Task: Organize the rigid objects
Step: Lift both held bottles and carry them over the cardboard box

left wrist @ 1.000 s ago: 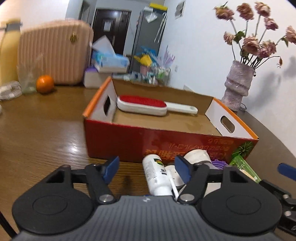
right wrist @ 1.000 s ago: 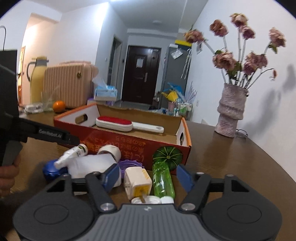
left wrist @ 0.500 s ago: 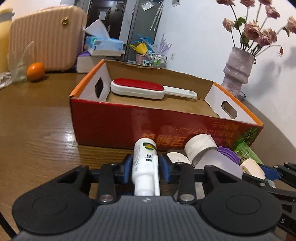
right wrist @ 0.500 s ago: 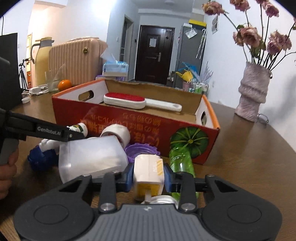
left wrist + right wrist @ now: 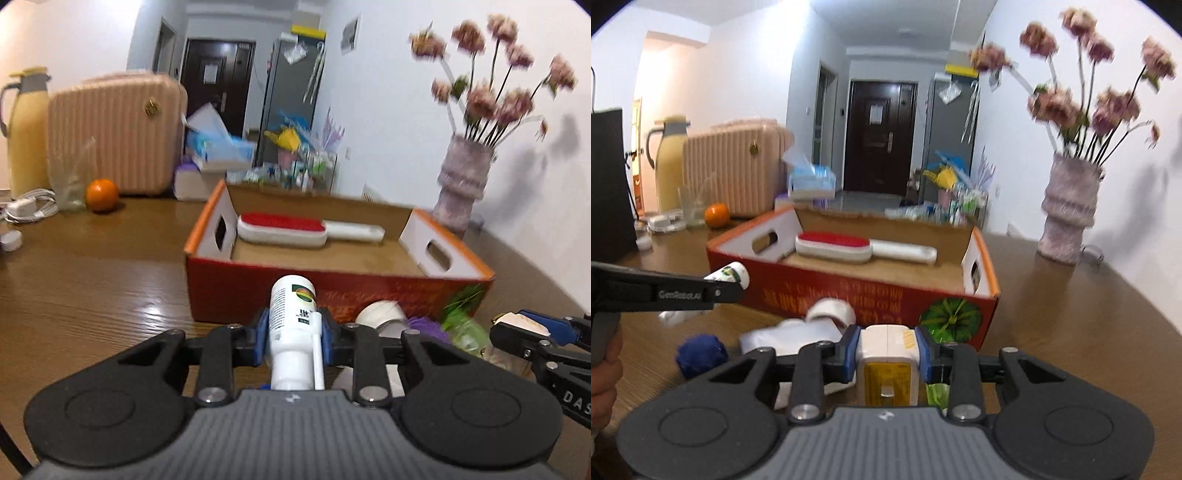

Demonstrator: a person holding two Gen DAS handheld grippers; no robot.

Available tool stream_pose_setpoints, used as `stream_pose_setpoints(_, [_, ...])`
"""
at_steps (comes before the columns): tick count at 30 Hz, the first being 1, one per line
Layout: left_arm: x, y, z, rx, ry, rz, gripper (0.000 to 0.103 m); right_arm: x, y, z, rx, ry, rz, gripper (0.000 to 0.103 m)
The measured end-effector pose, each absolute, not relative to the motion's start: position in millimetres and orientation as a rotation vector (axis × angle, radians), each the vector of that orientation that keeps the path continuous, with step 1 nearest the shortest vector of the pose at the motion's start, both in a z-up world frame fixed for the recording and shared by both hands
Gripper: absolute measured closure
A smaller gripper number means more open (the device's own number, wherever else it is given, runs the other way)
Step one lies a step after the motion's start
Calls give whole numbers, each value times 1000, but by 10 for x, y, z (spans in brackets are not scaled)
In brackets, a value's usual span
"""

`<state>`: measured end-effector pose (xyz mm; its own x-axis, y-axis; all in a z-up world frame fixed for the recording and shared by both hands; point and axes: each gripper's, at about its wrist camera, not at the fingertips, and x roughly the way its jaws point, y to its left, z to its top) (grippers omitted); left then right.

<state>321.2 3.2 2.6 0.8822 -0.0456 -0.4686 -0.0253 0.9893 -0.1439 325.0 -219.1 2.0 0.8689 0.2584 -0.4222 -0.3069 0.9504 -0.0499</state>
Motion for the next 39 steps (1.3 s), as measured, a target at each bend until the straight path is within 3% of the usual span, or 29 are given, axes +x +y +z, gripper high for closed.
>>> stream_pose_setpoints(13, [1720, 241, 433, -263, 396, -12, 75, 2080, -2227, 373, -104, 321, 322, 72])
stream_pose_setpoints(23, [1322, 190, 472, -282, 375, -35, 75, 1539, -2274, 390, -86, 297, 329, 72])
stream_pose_setpoints(32, [1664, 92, 499, -205, 391, -95, 75, 1707, -2363, 366, -49, 324, 328, 72])
stream_pose_setpoints(39, [2843, 114, 781, -137, 438, -246, 75, 2565, -2364, 503, -56, 329, 387, 72])
